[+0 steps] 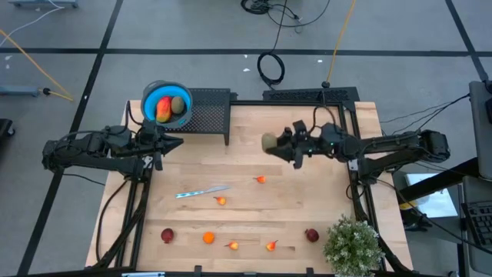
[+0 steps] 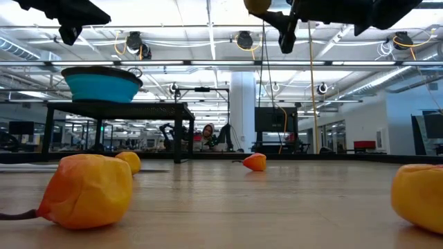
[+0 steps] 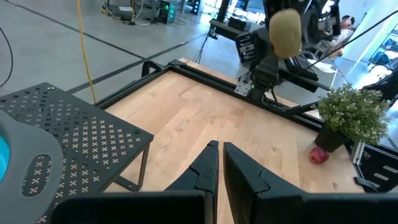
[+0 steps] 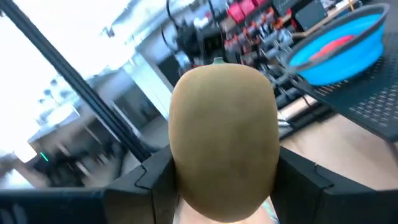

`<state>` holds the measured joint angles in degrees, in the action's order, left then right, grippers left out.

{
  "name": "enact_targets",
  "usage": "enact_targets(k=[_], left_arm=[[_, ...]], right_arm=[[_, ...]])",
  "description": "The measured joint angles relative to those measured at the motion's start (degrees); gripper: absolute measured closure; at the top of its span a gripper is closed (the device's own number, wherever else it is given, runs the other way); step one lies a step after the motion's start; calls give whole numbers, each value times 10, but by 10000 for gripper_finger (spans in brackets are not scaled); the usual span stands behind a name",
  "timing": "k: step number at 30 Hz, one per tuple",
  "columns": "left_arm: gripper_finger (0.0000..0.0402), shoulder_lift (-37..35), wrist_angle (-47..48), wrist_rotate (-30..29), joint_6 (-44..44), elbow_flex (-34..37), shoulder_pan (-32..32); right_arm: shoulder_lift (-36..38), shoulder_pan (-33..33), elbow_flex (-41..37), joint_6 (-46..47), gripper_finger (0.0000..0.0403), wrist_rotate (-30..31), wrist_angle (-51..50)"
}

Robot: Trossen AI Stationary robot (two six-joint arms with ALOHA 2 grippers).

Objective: Pick & Place Fruit
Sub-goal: Put the kiwi into the blue strainer bowl on the shelf

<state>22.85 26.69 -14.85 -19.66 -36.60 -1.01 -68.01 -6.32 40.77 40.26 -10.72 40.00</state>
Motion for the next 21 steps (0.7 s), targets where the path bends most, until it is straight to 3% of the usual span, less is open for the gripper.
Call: enact_targets(k=[14, 21], left_arm=[[380, 0, 0, 0, 0, 0, 0], [380, 0, 0, 0, 0, 0, 0]], right_arm=[[0, -35, 0, 310, 214, 18, 217], [0, -39, 0, 374, 212, 19, 290]])
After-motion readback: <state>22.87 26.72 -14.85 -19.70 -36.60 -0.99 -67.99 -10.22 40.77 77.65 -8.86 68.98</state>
